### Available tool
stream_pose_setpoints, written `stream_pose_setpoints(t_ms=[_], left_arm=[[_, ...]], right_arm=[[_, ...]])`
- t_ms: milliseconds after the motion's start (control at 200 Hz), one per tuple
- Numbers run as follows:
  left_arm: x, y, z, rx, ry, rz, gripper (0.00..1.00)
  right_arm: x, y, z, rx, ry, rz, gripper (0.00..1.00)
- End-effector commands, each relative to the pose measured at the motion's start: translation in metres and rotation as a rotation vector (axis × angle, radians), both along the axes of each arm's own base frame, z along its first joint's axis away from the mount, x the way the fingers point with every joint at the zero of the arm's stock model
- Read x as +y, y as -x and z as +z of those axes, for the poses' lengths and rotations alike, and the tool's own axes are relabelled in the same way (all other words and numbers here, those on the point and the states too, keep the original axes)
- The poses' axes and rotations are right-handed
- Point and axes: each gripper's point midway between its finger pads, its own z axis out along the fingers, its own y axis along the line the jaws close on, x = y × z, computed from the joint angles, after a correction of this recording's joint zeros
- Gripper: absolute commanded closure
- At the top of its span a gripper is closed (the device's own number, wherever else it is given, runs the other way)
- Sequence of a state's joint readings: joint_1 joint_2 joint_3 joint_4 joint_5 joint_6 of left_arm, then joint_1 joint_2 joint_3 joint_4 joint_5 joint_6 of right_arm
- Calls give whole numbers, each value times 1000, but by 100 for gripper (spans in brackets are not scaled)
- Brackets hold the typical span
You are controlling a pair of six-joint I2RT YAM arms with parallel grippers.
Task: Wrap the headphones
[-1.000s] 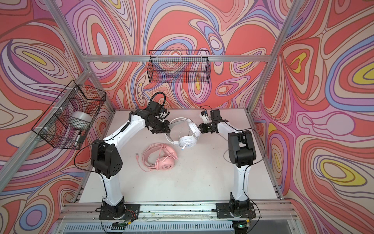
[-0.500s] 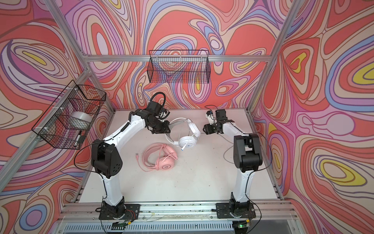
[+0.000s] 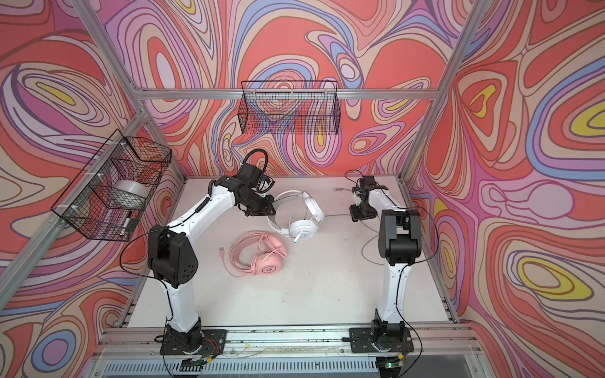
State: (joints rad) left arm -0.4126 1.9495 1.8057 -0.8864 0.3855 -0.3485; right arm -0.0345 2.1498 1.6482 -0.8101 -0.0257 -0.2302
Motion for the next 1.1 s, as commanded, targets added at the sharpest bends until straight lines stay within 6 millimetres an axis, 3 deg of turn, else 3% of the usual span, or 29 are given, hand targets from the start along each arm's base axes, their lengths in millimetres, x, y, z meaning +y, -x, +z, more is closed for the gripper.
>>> stream_pose_setpoints(t_ms=[0, 145, 306, 481, 651, 701, 902, 1092], left_arm=[[-7, 0, 31, -41, 69, -7, 100], [-8, -1, 31, -40, 73, -7, 100], [-8, -1, 28, -34, 72, -6, 100], [-8, -1, 28, -32, 72, 2, 100], [-7, -6, 29, -27, 81, 41, 100], [-6, -7, 30, -28, 80, 53, 100], [-4, -15, 37, -33, 98, 108, 100], [-4, -31, 47, -48, 119, 166, 100]], right_arm=[[-12, 9, -7, 51, 21, -29, 45], [-25, 16, -16, 92, 54, -50, 47], [-27, 23, -25, 131, 38, -44, 51], [-24, 33, -31, 164, 21, -30, 76], [-16, 41, -33, 154, -19, -25, 92], [-11, 42, -30, 141, -51, -27, 100], [16, 42, 7, 21, -183, -17, 100], [47, 63, 40, -38, -218, 64, 100]])
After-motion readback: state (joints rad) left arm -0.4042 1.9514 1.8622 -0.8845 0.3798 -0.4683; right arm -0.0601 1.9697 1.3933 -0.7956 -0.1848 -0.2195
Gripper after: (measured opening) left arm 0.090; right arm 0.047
